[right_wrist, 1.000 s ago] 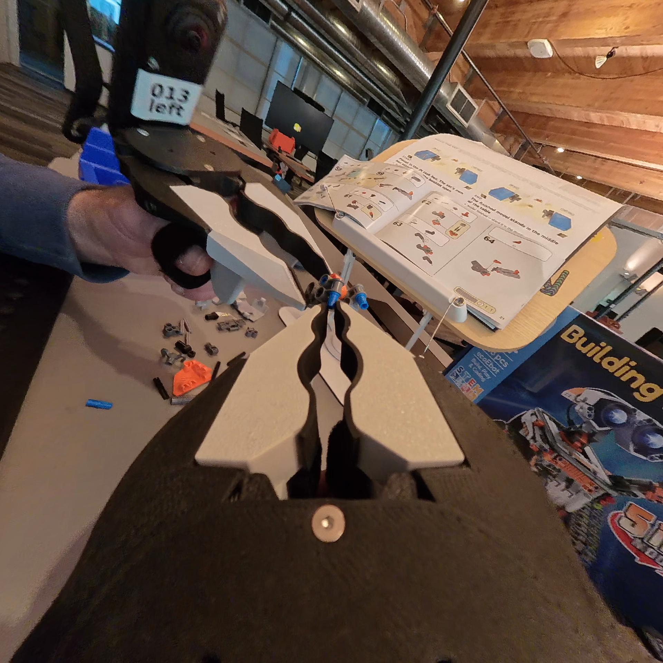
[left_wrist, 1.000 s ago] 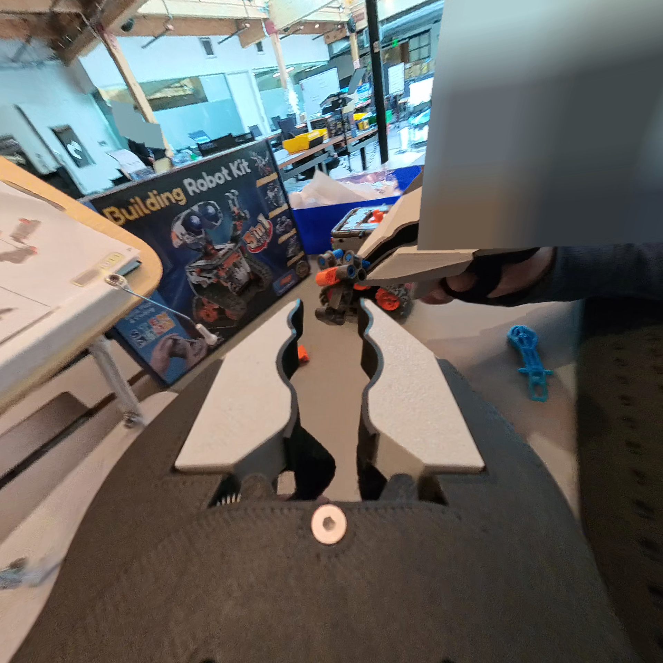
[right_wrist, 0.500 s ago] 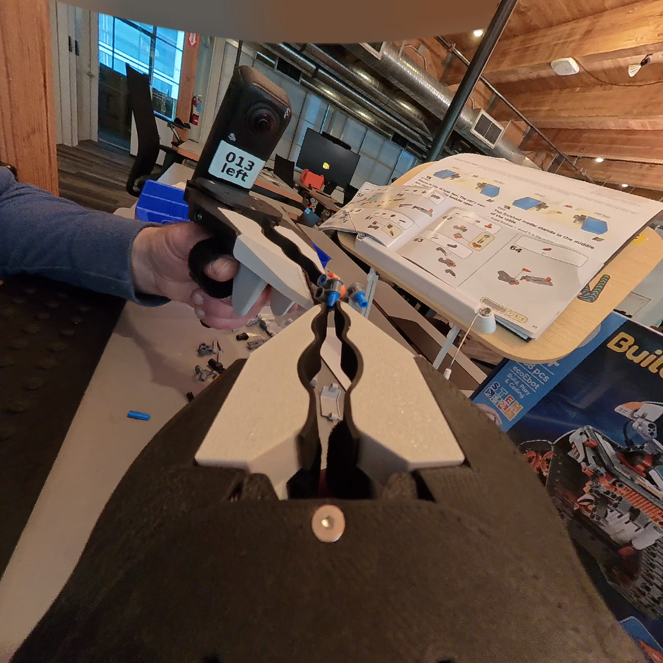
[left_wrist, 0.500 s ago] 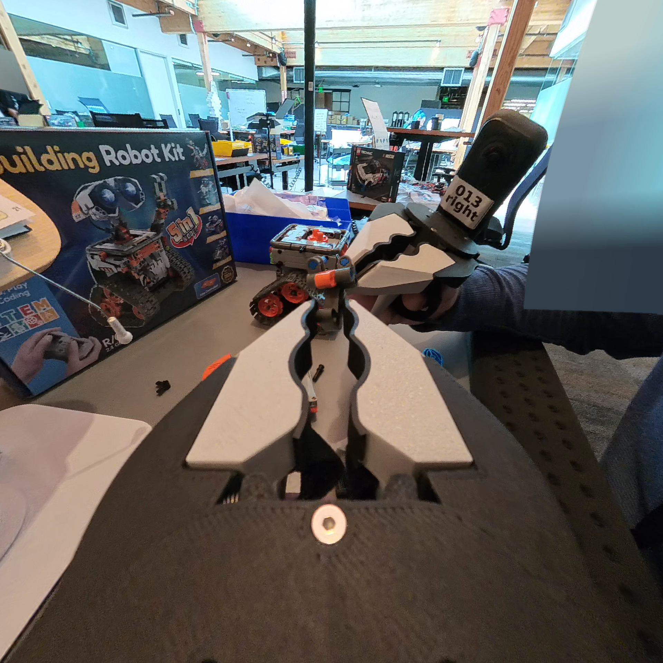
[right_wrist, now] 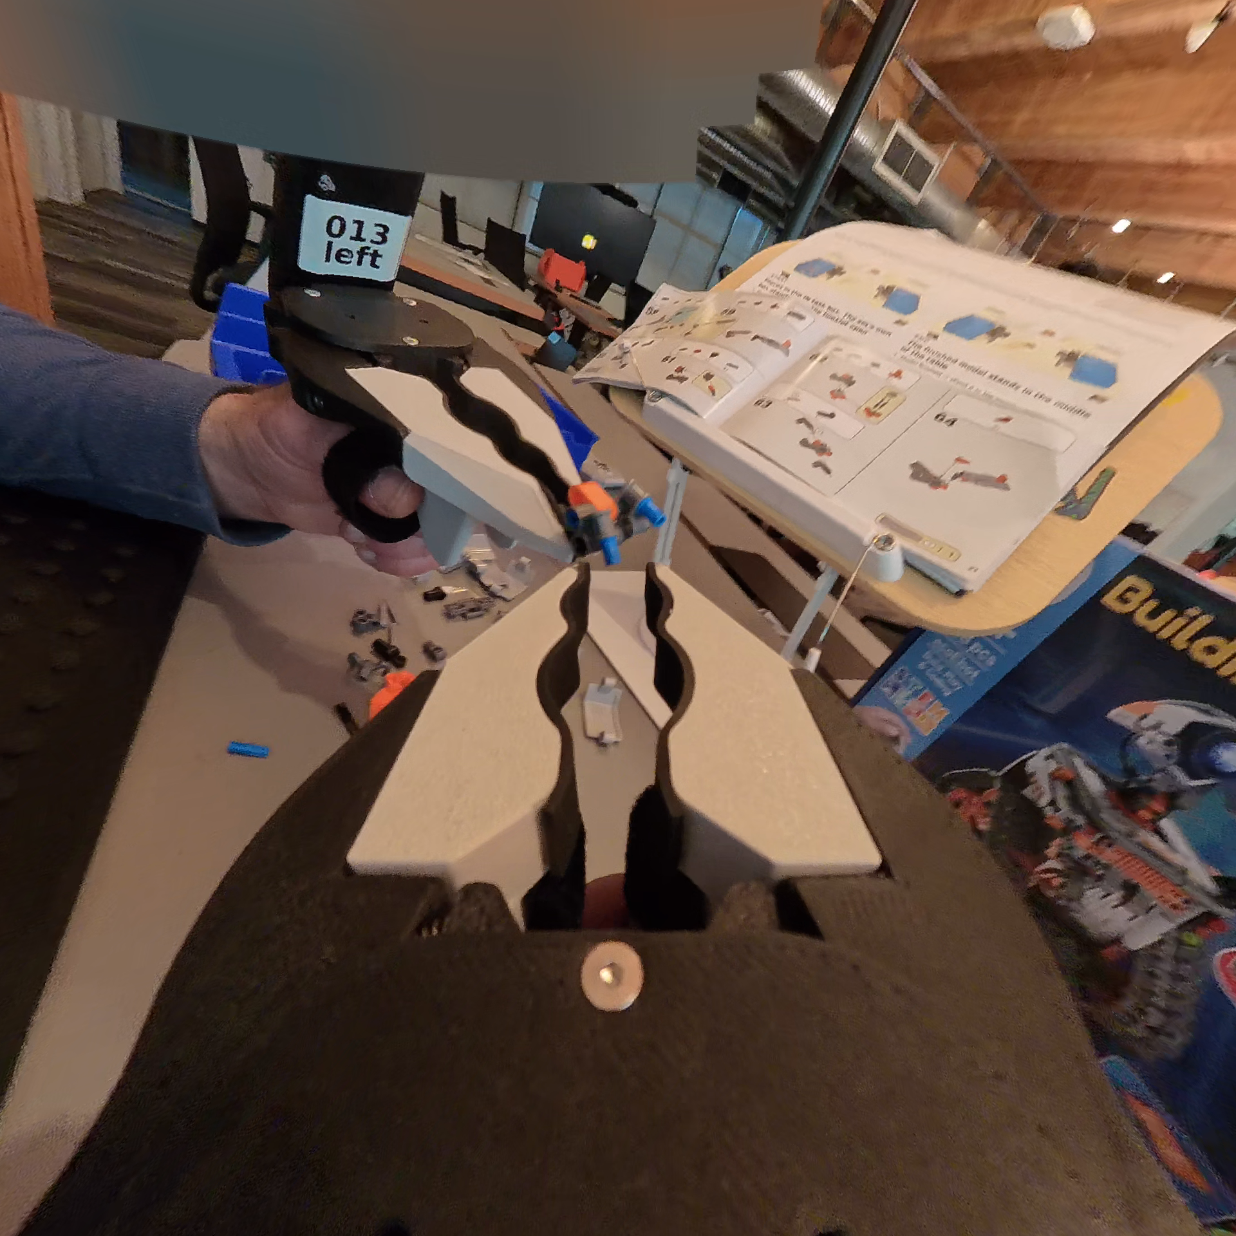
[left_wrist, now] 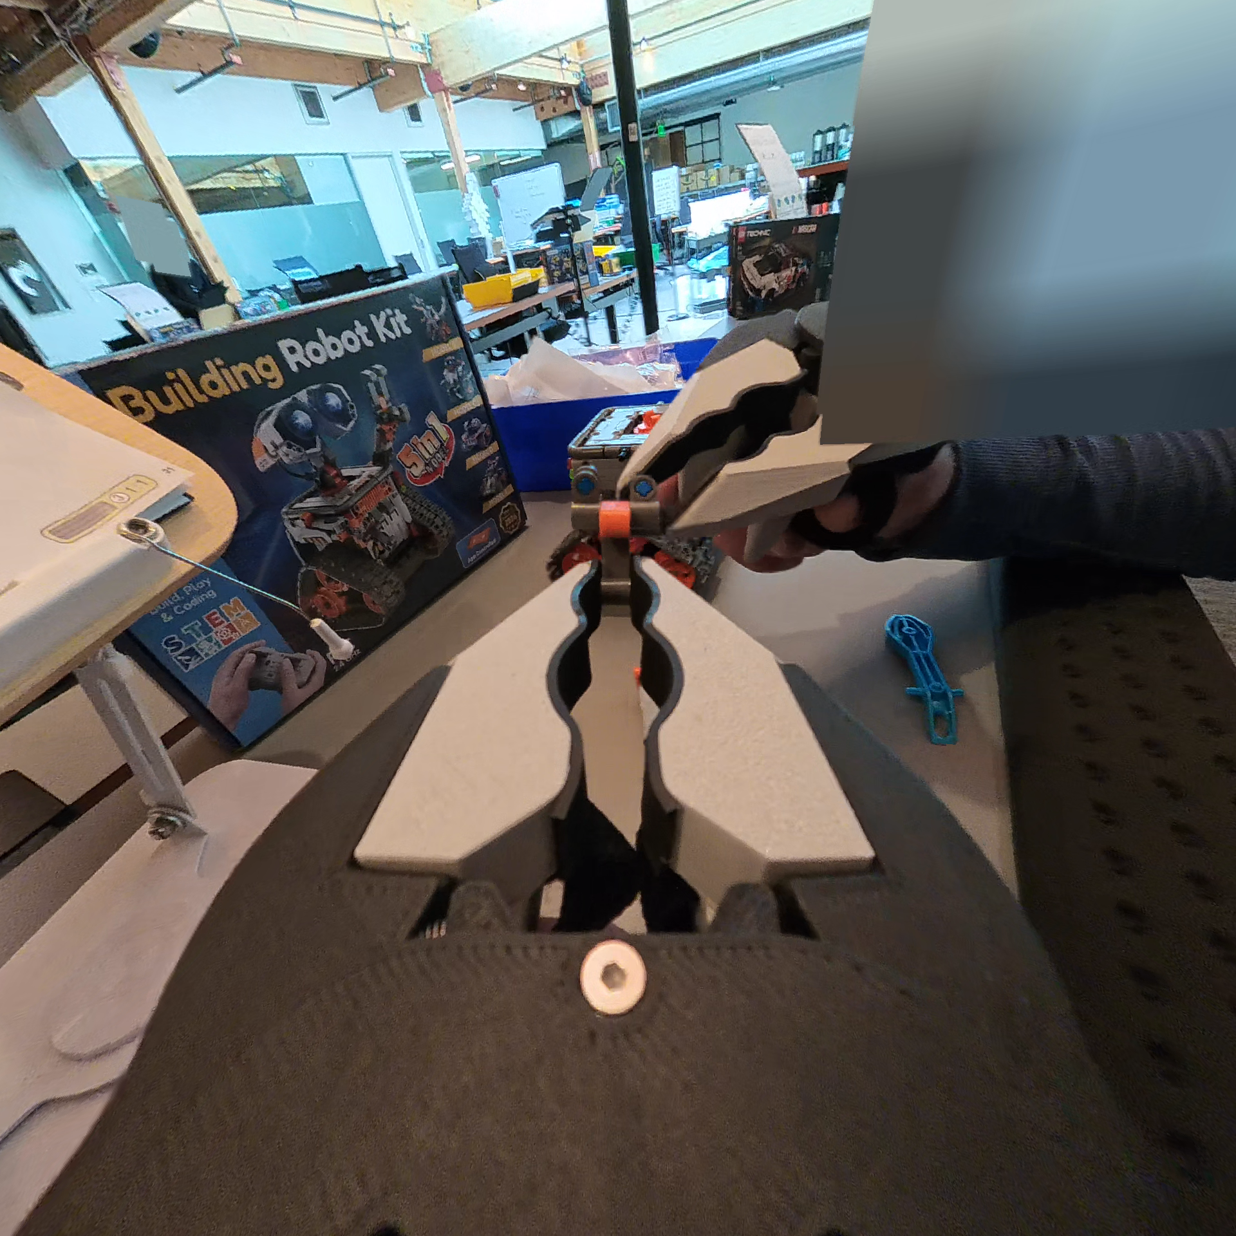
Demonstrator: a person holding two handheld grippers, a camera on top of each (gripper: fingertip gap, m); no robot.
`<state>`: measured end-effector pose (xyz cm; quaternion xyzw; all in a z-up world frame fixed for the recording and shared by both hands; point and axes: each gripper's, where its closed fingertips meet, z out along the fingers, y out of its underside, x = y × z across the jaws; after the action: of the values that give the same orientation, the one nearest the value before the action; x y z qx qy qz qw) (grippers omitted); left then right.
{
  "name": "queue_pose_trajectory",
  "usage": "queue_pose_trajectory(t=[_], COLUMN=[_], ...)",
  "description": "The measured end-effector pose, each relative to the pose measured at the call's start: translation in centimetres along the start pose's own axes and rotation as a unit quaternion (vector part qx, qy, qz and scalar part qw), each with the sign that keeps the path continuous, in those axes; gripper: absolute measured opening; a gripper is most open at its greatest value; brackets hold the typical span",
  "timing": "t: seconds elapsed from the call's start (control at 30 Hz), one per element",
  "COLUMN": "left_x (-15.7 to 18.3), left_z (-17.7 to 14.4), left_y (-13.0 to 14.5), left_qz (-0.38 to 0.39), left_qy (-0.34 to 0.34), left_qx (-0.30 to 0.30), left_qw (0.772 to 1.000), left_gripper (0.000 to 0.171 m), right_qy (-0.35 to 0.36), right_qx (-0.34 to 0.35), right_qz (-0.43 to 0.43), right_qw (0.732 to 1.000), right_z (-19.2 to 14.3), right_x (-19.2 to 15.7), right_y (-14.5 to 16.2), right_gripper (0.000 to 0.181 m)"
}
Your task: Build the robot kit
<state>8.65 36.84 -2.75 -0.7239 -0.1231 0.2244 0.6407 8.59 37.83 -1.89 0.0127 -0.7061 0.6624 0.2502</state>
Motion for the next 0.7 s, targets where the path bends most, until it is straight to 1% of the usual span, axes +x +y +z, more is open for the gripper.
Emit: queue_pose_trajectory(t=[0.07, 0.13, 0.17, 0.2, 0.3, 0.33, 0.43, 0.57, 0.63, 0.7], left_x=[-0.1, 0.4, 0.5, 0.4, 0.6, 0.6, 0.6, 0.5, 0.3, 0.1], left_z=[0.0, 0.2, 0.3, 0.3, 0.3, 0.3, 0.3, 0.5, 0.6, 0.7], left_y=[0.0, 0.2, 0.3, 0.3, 0.4, 0.5, 0.9, 2.1, 2.4, 3.1], left_qz=[0.023, 0.031, 0.035, 0.037, 0.025, 0.034, 0.093, 0.186, 0.202, 0.227], left_qy=[-0.011, -0.007, -0.006, -0.011, 0.004, 0.002, -0.019, -0.056, -0.065, -0.076], left_qx=[-0.006, -0.010, -0.014, -0.013, -0.012, -0.018, -0.045, -0.103, -0.121, -0.144], left_qw=[1.000, 0.999, 0.999, 0.999, 1.000, 0.999, 0.994, 0.976, 0.970, 0.960], left_gripper=[0.006, 0.006, 0.006, 0.005, 0.006, 0.006, 0.006, 0.005, 0.006, 0.006], right_qy=[-0.017, -0.043, -0.040, -0.040, -0.040, -0.041, -0.046, -0.044, -0.035, -0.021], right_qx=[0.004, 0.003, 0.008, 0.011, 0.000, -0.006, -0.036, -0.098, -0.118, -0.148], right_qz=[0.040, 0.099, 0.102, 0.088, 0.064, 0.056, 0.014, -0.073, -0.105, -0.155], right_qw=[0.999, 0.994, 0.994, 0.995, 0.997, 0.998, 0.998, 0.991, 0.987, 0.976], right_z=[0.1, 0.3, 0.4, 0.4, 0.3, 0.3, 0.2, 0.2, 0.2, 0.4], right_x=[-0.3, -0.7, -0.6, -0.8, -1.0, -1.1, -1.4, -1.6, -1.6, -1.6], right_y=[0.0, 0.0, -0.1, -0.2, -0.1, 0.0, 0.5, 2.0, 2.4, 3.0], right_gripper=[0.019, 0.028, 0.022, 0.013, 0.012, 0.011, 0.010, 0.009, 0.009, 0.008])
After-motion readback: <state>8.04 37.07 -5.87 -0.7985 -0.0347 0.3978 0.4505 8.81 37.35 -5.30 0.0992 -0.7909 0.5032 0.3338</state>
